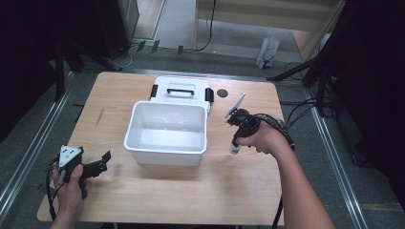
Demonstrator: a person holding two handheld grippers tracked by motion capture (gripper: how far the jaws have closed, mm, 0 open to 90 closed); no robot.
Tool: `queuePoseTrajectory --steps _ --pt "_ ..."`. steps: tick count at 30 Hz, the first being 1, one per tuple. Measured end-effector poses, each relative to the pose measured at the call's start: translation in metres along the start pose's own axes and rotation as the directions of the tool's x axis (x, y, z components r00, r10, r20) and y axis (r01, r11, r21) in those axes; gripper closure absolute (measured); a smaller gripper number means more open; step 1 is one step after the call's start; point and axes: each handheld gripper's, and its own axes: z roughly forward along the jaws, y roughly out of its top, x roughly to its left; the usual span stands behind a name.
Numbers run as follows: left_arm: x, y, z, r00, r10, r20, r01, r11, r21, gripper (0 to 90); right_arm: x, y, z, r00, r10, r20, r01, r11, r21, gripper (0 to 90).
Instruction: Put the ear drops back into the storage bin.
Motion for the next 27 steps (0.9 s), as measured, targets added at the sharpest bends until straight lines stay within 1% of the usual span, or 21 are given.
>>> queuePoseTrajectory --steps 3,5,6,7,11,15,16,17,18,19,21,22,24,25,26,27 --pt "0.000 0.000 0.000 1.0000 0.001 0.000 -0.001 1.0000 0.001 0.0 0.002 0.005 -0.008 1.0000 -0.002 0.003 0.002 1.000 -0.004 72.2" --pt "0.000 0.000 0.000 1.0000 -0.001 0.000 0.001 1.0000 0.001 0.0 0.004 0.009 -0.014 0.9999 -0.011 0.008 0.011 1.000 -0.006 72.2" --pt "0.000 0.000 0.000 1.0000 -0.001 0.000 0.001 1.0000 0.001 0.0 0.004 0.009 -0.014 0.9999 -0.011 0.008 0.011 1.000 -0.006 72.2" --pt "0.000 0.000 0.000 1.0000 -0.003 0.000 0.003 1.0000 0.002 0.0 0.006 0.014 -0.022 0.9998 -0.016 0.011 0.016 1.000 -0.014 72.1" --pt "0.000 0.000 0.000 1.0000 -0.004 0.000 0.004 1.0000 0.001 0.0 0.011 0.023 -0.035 0.9995 -0.030 0.014 0.030 0.999 -0.021 72.1" --pt "0.000 0.000 0.000 1.0000 -0.004 0.001 0.004 1.0000 0.004 0.0 0.015 0.031 -0.046 0.9985 -0.054 0.011 0.054 0.998 -0.023 72.2" --pt "0.000 0.000 0.000 1.0000 -0.004 0.001 0.004 1.0000 0.004 0.0 0.015 0.031 -0.046 0.9985 -0.054 0.011 0.054 0.998 -0.023 72.2" --pt "0.000 0.000 0.000 1.0000 -0.004 0.001 0.004 1.0000 0.005 0.0 0.016 0.033 -0.049 0.9984 -0.056 0.011 0.056 0.998 -0.024 72.2" --pt "0.000 0.000 0.000 1.0000 -0.004 0.002 0.004 1.0000 0.006 0.0 0.019 0.038 -0.055 0.9972 -0.074 0.010 0.074 0.997 -0.027 72.2" --pt "0.000 0.000 0.000 1.0000 -0.004 0.002 0.004 1.0000 0.006 0.0 0.020 0.040 -0.056 0.9973 -0.073 0.009 0.073 0.997 -0.028 72.2" --pt "0.000 0.000 0.001 1.0000 -0.004 0.003 0.004 1.0000 0.006 0.0 0.022 0.044 -0.061 0.9968 -0.079 0.011 0.080 0.996 -0.036 72.2" --pt "0.000 0.000 0.001 1.0000 -0.004 0.003 0.004 1.0000 0.006 0.0 0.023 0.046 -0.063 0.9958 -0.091 0.013 0.091 0.995 -0.041 72.2" --pt "0.000 0.000 0.001 1.0000 -0.006 0.004 0.006 1.0000 0.007 0.0 0.026 0.050 -0.068 0.9954 -0.095 0.016 0.095 0.995 -0.036 72.2" --pt "0.000 0.000 0.001 1.0000 -0.007 0.004 0.007 1.0000 0.006 0.0 0.027 0.053 -0.072 0.9941 -0.108 0.016 0.108 0.993 -0.038 72.2" --pt "0.001 0.000 0.001 1.0000 -0.007 0.005 0.007 1.0000 0.007 0.0 0.028 0.054 -0.074 0.9942 -0.107 0.018 0.107 0.994 -0.038 72.2" --pt "0.001 0.000 0.001 1.0000 -0.008 0.005 0.008 0.9999 0.008 0.0 0.030 0.057 -0.078 0.9931 -0.115 0.021 0.116 0.992 -0.042 72.2"
